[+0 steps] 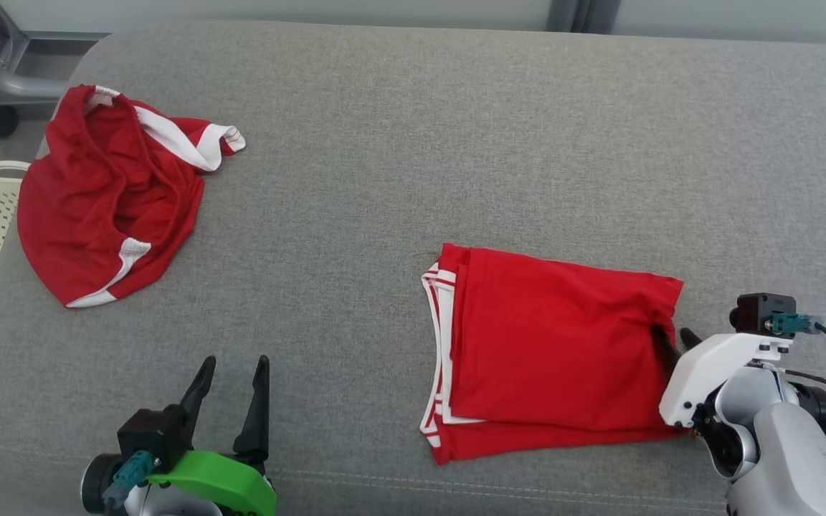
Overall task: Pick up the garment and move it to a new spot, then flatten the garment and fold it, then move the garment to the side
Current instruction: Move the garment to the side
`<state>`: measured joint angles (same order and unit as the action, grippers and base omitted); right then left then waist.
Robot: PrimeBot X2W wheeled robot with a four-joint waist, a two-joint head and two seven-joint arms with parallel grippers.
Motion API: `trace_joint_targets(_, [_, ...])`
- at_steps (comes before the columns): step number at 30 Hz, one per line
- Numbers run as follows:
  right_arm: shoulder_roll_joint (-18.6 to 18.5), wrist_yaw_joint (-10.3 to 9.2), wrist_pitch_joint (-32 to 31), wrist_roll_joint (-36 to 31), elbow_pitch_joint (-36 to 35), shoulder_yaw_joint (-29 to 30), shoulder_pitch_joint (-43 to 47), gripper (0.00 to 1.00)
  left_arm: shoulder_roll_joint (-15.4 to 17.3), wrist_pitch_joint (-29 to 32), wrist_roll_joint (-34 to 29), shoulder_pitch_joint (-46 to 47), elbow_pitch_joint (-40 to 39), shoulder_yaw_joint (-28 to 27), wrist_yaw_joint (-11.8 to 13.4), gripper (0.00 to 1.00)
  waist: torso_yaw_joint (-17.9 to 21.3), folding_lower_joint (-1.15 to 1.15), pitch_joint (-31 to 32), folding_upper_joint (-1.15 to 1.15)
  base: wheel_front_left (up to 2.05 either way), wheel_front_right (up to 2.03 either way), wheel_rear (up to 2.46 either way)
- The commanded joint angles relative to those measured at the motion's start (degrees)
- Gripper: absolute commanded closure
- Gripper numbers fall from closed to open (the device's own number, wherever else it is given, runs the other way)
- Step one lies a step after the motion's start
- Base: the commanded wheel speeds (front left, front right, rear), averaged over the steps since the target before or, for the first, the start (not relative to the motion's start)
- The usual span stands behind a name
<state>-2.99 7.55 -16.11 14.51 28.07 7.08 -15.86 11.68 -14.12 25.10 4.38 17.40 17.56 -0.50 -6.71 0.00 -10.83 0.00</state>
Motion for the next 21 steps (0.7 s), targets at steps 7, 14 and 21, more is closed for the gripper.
trace_joint_targets(7, [0.11, -0.18, -0.4, -0.35, 4.65, -0.21, -0.48, 1.0, -0.07, -0.34, 0.33, 1.36, 0.61, 0.1, 0.36, 0.0, 0.34, 0.0, -0.05, 0.0, 0.0, 0.0, 0.0])
trace_joint_targets(14, [-0.02, -0.17, 0.91, -3.19, 3.21, -0.98, -2.81, 1.0, 0.12, -0.59, -0.33, 1.77, -0.21, 0.17, 0.61, 0.0, 1.48, 0.0, 0.75, 0.0, 0.0, 0.0, 0.0])
trace_joint_targets(21, [-0.06, -0.12, 0.49, -9.63, 1.74, -1.2, -9.13, 1.0, 0.33, 0.25, -1.82, 4.69, -4.03, 0.78, 1.76, 0.0, 3.19, 0.0, -0.29, 0.0, 0.0, 0.0, 0.0])
